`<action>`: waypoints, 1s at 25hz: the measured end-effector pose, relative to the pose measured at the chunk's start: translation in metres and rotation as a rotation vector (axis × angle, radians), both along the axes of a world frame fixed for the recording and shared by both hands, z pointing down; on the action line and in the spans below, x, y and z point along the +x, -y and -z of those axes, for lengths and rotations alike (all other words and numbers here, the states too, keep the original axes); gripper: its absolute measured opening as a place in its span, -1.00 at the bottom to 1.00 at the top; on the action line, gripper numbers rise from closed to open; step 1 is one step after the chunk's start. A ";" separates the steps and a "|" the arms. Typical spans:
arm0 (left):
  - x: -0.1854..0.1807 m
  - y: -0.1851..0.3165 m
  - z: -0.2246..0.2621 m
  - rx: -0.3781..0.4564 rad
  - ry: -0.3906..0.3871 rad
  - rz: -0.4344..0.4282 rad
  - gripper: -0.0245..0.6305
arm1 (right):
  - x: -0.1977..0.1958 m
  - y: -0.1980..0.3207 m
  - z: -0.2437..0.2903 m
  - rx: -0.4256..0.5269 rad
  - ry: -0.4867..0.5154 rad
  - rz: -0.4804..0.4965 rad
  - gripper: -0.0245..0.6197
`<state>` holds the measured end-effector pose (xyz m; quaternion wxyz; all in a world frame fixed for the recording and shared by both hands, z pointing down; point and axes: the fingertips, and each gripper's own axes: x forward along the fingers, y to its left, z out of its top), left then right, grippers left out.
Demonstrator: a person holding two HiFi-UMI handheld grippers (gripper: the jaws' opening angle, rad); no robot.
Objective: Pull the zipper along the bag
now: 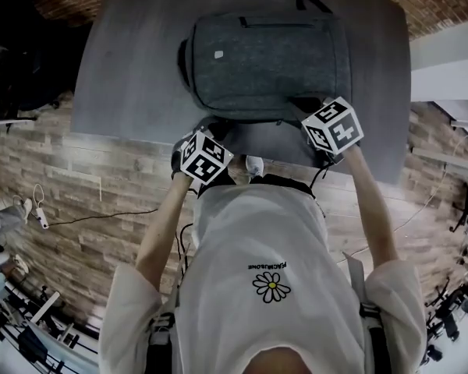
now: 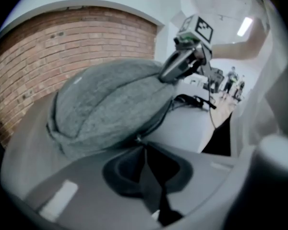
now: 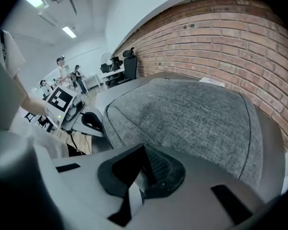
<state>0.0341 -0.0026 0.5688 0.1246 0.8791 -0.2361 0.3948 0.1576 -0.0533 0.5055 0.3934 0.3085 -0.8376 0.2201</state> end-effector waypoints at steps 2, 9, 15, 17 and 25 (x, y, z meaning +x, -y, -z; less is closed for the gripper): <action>0.025 -0.010 0.003 -0.019 -0.030 -0.039 -0.84 | 0.000 0.000 -0.001 -0.009 -0.005 0.015 -0.92; 0.094 -0.019 0.000 -0.038 -0.071 -0.047 -0.81 | -0.009 -0.002 -0.005 -0.023 -0.001 0.035 -0.92; 0.136 -0.021 0.001 -0.041 -0.091 -0.095 -0.82 | -0.010 -0.002 -0.004 -0.026 0.030 0.024 -0.92; 0.169 -0.044 0.005 0.020 -0.096 -0.272 -0.93 | -0.014 -0.002 -0.004 -0.033 0.053 0.018 -0.92; 0.230 -0.075 0.034 0.146 -0.110 -0.482 -0.93 | -0.020 -0.004 0.004 -0.076 0.136 0.047 -0.92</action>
